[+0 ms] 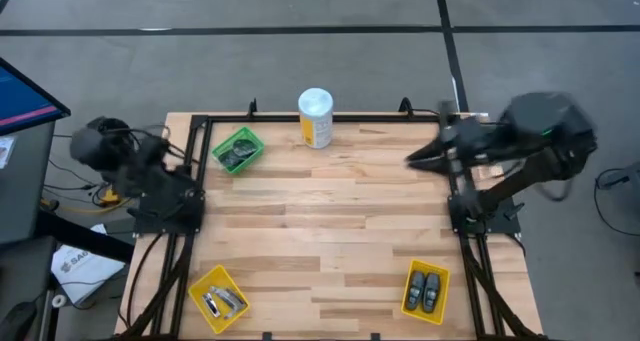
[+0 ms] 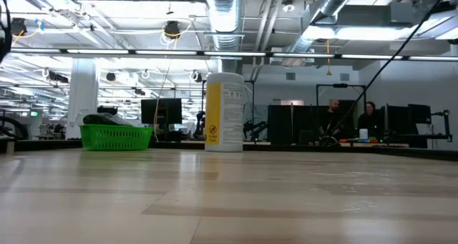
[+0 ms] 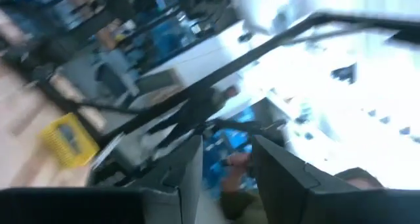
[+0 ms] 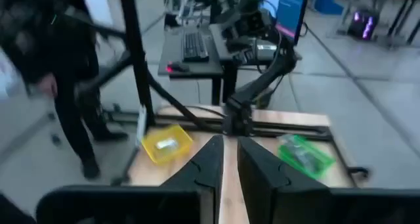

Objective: Pick & Place Travel size toiletries
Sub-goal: Return to Home Position

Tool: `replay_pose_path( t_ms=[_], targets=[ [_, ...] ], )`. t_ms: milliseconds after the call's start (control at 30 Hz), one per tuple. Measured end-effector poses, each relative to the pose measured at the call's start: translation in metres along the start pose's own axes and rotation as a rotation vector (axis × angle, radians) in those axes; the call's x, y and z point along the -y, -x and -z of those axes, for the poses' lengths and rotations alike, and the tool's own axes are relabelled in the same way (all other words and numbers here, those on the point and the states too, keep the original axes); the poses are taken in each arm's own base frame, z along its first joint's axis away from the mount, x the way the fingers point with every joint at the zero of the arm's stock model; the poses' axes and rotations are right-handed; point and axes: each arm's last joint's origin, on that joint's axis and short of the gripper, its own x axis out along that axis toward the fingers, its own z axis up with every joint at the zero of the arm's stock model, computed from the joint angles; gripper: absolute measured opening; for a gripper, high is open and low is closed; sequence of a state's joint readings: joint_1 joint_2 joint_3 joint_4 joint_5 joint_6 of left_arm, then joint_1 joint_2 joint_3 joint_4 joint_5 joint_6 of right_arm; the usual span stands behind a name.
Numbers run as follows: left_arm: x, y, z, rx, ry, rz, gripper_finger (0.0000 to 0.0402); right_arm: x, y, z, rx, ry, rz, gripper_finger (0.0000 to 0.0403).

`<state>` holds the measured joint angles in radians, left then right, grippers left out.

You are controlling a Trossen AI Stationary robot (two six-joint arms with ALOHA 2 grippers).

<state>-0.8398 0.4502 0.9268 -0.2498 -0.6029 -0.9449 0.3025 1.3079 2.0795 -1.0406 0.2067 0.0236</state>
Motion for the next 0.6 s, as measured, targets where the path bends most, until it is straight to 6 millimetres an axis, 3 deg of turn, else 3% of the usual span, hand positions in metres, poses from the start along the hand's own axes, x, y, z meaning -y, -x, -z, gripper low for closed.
replay_pose_path(
  t_ms=[67, 200, 333, 433, 600],
  targets=[
    [0.001, 0.007, -0.007, 0.019, -0.042, 0.034, 0.0125, 0.005, 0.027, -0.005, -0.006, 0.013, 0.0, 0.0037],
    [-0.001, 0.017, -0.007, -0.066, -0.329, 0.177, 0.0127, 0.018, 0.075, -0.002, 0.034, 0.032, 0.02, 0.0037],
    [-0.006, 0.027, -0.009, -0.024, -0.471, 0.308, 0.0127, 0.027, 0.12, 0.013, 0.122, -0.017, 0.014, 0.0037],
    [-0.018, 0.033, 0.0, -0.043, -0.536, 0.418, 0.0128, 0.031, 0.139, 0.029, 0.206, -0.05, 0.023, 0.0037],
    [-0.05, 0.04, 0.017, -0.014, -0.536, 0.458, 0.0128, 0.034, 0.156, 0.075, 0.333, -0.102, 0.025, 0.0037]
  ],
)
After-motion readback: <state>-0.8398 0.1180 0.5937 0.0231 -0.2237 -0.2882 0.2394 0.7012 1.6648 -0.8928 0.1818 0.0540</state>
